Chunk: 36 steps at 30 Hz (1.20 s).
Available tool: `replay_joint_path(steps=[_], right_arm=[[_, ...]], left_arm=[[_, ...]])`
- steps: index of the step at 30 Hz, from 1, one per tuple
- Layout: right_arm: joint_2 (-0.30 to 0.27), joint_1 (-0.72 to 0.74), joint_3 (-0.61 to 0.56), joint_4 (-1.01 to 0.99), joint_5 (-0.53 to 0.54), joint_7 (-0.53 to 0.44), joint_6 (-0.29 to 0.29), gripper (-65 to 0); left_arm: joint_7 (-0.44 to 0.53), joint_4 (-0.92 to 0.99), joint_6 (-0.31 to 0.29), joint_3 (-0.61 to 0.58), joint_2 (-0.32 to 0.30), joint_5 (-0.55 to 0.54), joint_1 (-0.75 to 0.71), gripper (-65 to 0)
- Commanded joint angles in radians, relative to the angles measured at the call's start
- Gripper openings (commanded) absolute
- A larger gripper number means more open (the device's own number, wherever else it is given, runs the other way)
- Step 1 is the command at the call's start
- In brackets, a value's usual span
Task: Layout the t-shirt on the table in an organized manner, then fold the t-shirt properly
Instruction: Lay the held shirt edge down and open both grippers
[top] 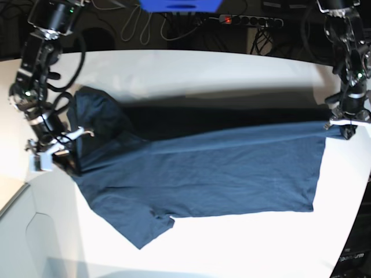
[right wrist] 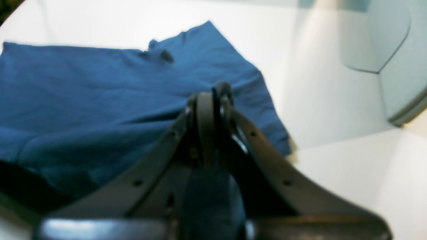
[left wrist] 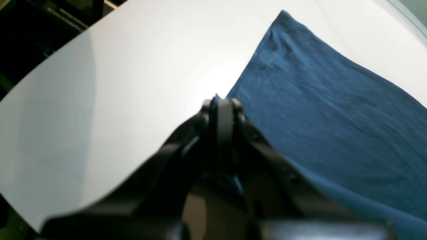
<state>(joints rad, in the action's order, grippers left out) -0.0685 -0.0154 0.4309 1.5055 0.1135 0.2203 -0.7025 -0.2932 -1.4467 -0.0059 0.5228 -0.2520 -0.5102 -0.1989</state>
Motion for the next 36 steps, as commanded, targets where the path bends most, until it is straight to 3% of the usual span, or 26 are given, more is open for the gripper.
replay_joint_path(steps=[1,13,22,27,30,36], right_arm=[[-0.011,0.021,0.004,0.0,0.001,-0.026,0.004,-65.0],[-0.009,0.025,0.003,-0.05,-0.028,-0.028,0.004,-65.0],[-0.012,0.038,0.001,-0.069,-0.031,-0.028,0.004,-65.0],[-0.024,0.131,0.001,-0.185,-0.166,-0.025,0.004,-65.0],[-0.024,0.17,0.007,-0.225,-0.262,-0.023,0.004,-62.1],[-0.044,0.177,0.012,-0.227,-0.28,-0.023,0.004,-39.6]], left_arm=[[0.027,-0.007,0.001,0.006,-0.025,0.002,0.026,-65.0],[0.03,0.125,0.001,-0.057,-0.031,0.002,0.183,-65.0],[0.032,0.331,0.001,-0.106,-0.053,0.02,0.322,-65.0],[0.028,0.378,0.001,-0.106,-0.05,0.124,0.393,-64.7],[0.027,0.39,0.002,-0.106,-0.046,0.17,0.416,-57.0],[0.027,0.381,0.002,-0.161,-0.046,0.172,0.399,-25.4]])
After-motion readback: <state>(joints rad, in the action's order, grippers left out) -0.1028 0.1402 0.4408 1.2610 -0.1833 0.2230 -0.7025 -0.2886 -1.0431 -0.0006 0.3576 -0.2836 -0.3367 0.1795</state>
